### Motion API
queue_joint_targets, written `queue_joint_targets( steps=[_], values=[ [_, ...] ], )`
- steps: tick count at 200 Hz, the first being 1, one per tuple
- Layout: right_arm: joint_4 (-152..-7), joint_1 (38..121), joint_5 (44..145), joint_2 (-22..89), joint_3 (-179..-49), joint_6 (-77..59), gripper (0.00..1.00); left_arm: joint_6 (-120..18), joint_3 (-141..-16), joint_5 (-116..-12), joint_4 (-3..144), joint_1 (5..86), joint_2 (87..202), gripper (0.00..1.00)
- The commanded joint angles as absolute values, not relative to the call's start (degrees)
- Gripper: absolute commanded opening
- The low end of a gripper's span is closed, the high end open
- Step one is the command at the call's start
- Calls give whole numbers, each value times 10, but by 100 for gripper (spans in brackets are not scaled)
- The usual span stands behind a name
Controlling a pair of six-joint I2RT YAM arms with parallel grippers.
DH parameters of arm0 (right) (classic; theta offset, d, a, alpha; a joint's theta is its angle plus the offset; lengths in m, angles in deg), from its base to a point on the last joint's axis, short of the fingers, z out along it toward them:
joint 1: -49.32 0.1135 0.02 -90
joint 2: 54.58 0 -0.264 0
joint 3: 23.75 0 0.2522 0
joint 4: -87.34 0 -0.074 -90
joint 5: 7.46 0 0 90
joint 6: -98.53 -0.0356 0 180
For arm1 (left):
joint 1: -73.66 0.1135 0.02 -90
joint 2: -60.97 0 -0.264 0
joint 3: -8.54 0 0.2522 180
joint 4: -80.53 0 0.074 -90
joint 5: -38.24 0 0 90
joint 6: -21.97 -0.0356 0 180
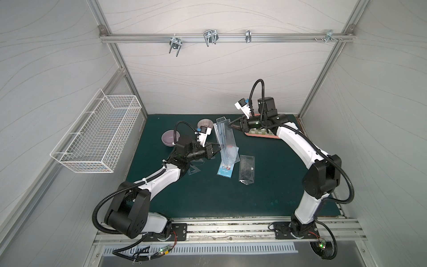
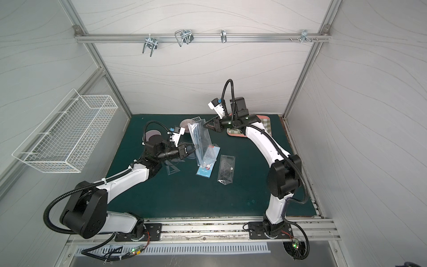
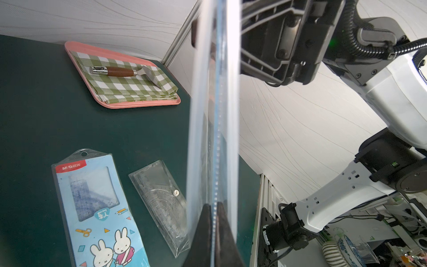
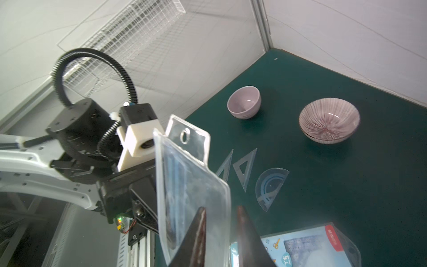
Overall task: Open the ruler set and take out the ruler
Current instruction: Take out the ruler from the ruler set bag.
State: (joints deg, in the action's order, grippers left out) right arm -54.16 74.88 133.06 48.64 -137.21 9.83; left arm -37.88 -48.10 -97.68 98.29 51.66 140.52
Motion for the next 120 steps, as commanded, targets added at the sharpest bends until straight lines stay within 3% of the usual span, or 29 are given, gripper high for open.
queue_joint_targets(
  steps=[1,20,120],
  values=[
    [-546,749,1401,494,-1388,117,18,-388,-486,-993,1030,521,1407,0],
    [-537,750,1406,492,-1391,121,0,-386,-487,-992,1030,522,1407,0],
    [-589,718,1315,438,-1332,87,0,-413,-474,-957,927,523,1363,0]
  ],
)
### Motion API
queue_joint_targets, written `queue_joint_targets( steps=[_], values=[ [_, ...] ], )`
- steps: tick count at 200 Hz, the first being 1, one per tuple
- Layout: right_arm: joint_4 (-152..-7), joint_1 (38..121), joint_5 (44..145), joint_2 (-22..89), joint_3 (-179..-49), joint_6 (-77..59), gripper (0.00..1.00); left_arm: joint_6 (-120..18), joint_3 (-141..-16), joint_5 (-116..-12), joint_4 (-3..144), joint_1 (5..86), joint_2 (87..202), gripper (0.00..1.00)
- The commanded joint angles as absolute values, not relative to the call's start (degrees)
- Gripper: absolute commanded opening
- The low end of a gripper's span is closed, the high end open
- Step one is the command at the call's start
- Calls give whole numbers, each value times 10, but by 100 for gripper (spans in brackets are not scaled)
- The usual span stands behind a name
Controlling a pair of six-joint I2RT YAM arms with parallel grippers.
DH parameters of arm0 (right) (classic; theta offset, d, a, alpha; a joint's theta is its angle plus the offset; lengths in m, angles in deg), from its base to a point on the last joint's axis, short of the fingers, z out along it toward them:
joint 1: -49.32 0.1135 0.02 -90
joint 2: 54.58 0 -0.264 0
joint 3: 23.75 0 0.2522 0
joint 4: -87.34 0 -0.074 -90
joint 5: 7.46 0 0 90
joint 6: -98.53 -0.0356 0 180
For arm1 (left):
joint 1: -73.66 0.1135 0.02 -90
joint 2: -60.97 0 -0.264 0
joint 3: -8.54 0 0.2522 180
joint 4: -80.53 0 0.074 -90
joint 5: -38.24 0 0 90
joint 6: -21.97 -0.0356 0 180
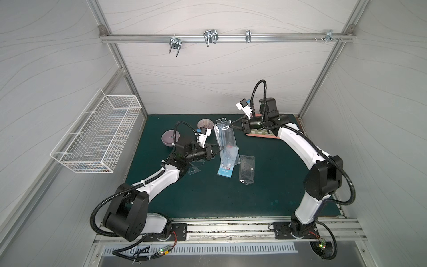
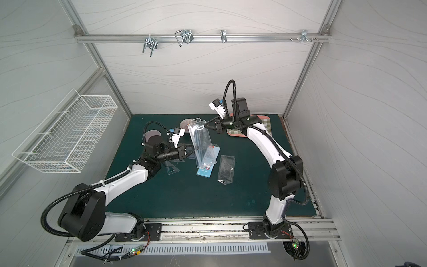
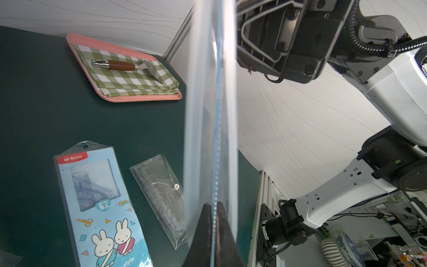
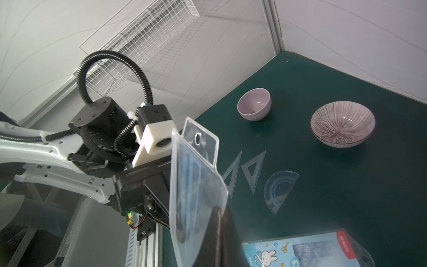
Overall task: Open the ruler set and take out the ruler
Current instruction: Take out the ruler from the ruler set bag, then place the ruler at the center of the board, then place the ruler set bag at the center of the board.
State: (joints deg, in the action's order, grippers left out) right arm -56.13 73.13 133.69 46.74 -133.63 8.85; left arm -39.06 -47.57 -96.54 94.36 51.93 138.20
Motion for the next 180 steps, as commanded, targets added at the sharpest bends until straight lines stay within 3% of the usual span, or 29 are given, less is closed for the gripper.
queue_joint_targets(
  steps=[1,93,136,180],
  values=[
    [-589,718,1314,438,-1332,86,0,-413,-474,-957,926,523,1363,0],
    [-599,684,1278,413,-1319,74,0,-422,-440,-889,799,529,1331,0],
    [-552,655,1224,383,-1299,86,0,-322,-363,-841,788,633,1286,0],
    [-448,635,1088,351,-1282,103,0,-277,-314,-825,770,709,1250,0]
  ],
)
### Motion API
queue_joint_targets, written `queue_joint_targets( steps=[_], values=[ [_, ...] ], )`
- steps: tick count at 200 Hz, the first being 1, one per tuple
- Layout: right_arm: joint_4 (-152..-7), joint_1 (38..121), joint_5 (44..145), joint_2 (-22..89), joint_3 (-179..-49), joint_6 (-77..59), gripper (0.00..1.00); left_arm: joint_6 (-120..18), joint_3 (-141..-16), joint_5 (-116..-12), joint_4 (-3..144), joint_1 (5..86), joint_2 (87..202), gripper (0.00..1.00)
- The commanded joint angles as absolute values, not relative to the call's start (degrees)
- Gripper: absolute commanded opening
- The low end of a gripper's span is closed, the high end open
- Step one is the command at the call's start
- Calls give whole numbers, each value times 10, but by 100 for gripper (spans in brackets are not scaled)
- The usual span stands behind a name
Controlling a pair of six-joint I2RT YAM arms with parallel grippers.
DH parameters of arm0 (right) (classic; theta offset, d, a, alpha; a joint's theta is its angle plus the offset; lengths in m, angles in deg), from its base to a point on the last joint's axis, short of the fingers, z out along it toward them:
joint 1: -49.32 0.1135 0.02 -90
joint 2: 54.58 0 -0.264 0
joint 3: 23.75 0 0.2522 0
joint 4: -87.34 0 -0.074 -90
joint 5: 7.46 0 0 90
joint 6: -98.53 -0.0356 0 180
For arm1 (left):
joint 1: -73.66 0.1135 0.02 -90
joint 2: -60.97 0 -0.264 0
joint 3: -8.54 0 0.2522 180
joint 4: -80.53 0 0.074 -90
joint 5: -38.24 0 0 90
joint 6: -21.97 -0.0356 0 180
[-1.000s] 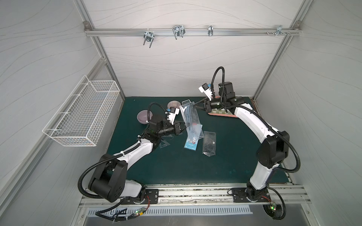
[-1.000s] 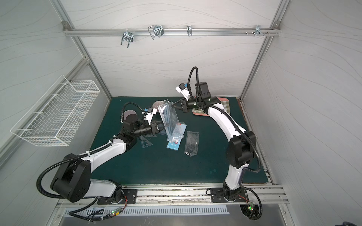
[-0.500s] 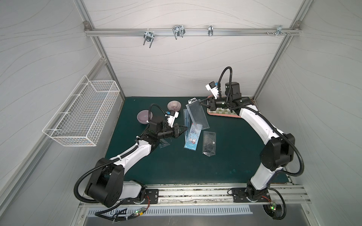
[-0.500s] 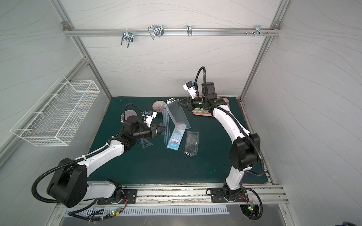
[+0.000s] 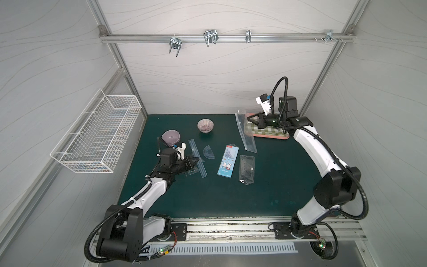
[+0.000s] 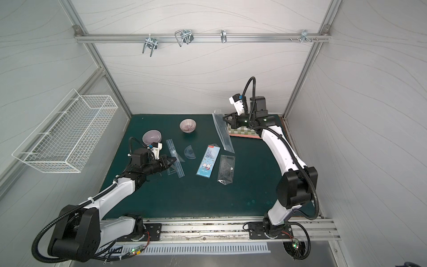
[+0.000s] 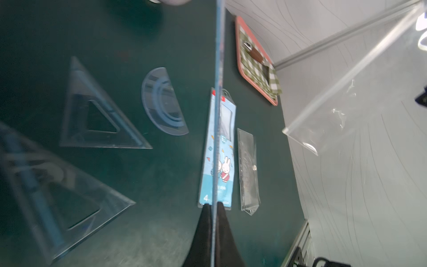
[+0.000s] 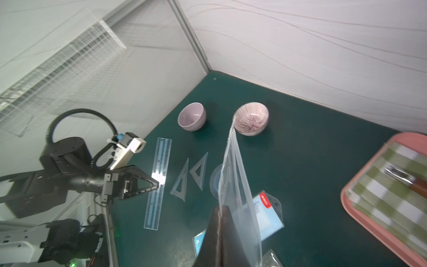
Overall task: Open the ruler set and take out the ruler
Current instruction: Place the ruler set bag at the center of the board.
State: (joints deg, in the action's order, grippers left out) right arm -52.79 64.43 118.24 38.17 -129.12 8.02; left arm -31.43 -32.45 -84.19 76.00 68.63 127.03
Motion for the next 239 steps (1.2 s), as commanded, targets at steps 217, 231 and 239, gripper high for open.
queue_joint_targets(
  steps=[217,231,239],
  values=[
    [-374,687,550,486,-1184,102,0,-185,-155,-796,905,859,1343,0],
    [-384,697,571,507,-1183,97,0,-188,-157,-791,904,860,1349,0],
    [-389,701,584,519,-1181,95,0,-190,-155,-788,904,860,1348,0]
  ],
)
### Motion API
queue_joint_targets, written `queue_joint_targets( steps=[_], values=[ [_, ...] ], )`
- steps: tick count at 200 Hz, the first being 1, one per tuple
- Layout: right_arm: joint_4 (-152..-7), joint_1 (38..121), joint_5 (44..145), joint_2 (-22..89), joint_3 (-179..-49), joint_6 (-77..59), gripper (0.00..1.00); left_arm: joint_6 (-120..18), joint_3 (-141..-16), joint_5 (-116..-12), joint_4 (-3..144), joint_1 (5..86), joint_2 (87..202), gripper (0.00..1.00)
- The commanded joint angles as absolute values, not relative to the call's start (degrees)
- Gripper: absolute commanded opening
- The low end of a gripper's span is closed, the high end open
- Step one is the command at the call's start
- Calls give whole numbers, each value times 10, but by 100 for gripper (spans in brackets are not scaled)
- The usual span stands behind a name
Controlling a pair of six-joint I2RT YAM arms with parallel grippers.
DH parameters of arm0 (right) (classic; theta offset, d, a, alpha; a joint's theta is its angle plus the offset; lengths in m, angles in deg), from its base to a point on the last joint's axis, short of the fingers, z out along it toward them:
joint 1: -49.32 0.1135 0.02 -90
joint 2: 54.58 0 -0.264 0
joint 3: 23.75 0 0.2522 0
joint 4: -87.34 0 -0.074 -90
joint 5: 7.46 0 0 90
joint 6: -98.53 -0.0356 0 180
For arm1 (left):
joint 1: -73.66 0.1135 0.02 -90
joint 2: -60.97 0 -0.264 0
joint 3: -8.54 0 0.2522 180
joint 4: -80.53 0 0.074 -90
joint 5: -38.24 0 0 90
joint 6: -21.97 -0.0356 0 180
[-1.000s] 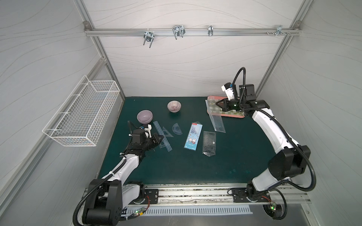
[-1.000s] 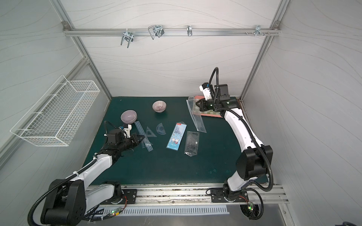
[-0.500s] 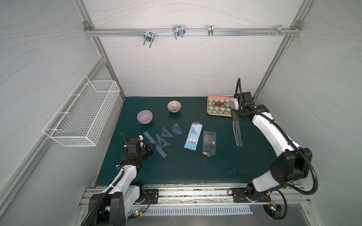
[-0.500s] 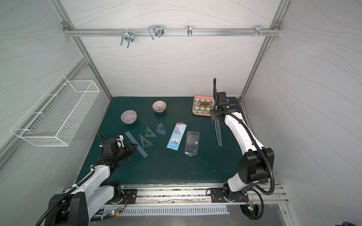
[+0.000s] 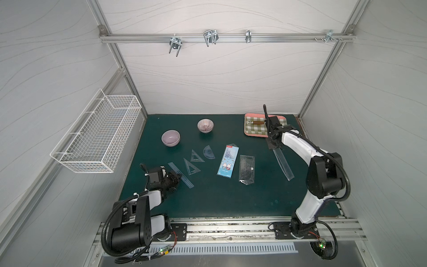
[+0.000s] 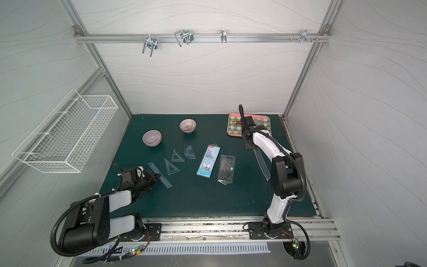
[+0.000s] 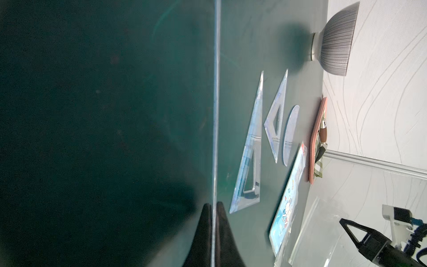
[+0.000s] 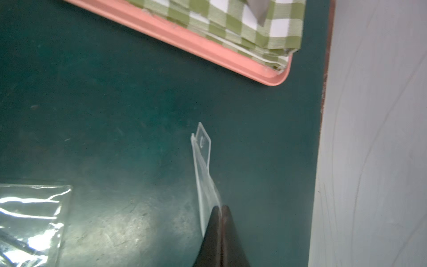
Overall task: Open the ruler set and take out the ruler
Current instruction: Place the ruler set bag at the center of the board.
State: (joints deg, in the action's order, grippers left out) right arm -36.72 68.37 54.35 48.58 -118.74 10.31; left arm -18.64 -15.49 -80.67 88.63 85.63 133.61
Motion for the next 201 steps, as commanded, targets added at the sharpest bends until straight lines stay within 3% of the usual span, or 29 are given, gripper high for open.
queue_joint_targets(
  steps=[1,25,36,53,84,125,134,157,188,201],
  values=[
    [-389,701,585,521,-1182,94,0,-190,-155,-788,905,861,1348,0],
    [-405,714,625,546,-1183,88,0,-196,-153,-778,884,861,1329,1],
    [-407,719,636,554,-1186,86,0,-199,-157,-770,863,861,1316,17],
    [-408,725,637,564,-1188,85,0,-205,-160,-765,841,861,1293,28],
    [-408,724,629,570,-1186,83,0,-214,-166,-762,805,861,1261,59],
    [-397,705,602,568,-1185,78,0,-214,-169,-761,773,861,1226,81],
    [-394,699,592,564,-1184,78,0,-214,-171,-760,766,861,1219,99],
    [-383,682,564,554,-1184,85,0,-212,-174,-761,756,861,1205,100],
    [-373,652,551,536,-1183,89,27,-204,-183,-770,748,861,1185,100],
    [-376,648,545,521,-1179,90,33,-204,-192,-779,743,861,1178,100]
  ],
)
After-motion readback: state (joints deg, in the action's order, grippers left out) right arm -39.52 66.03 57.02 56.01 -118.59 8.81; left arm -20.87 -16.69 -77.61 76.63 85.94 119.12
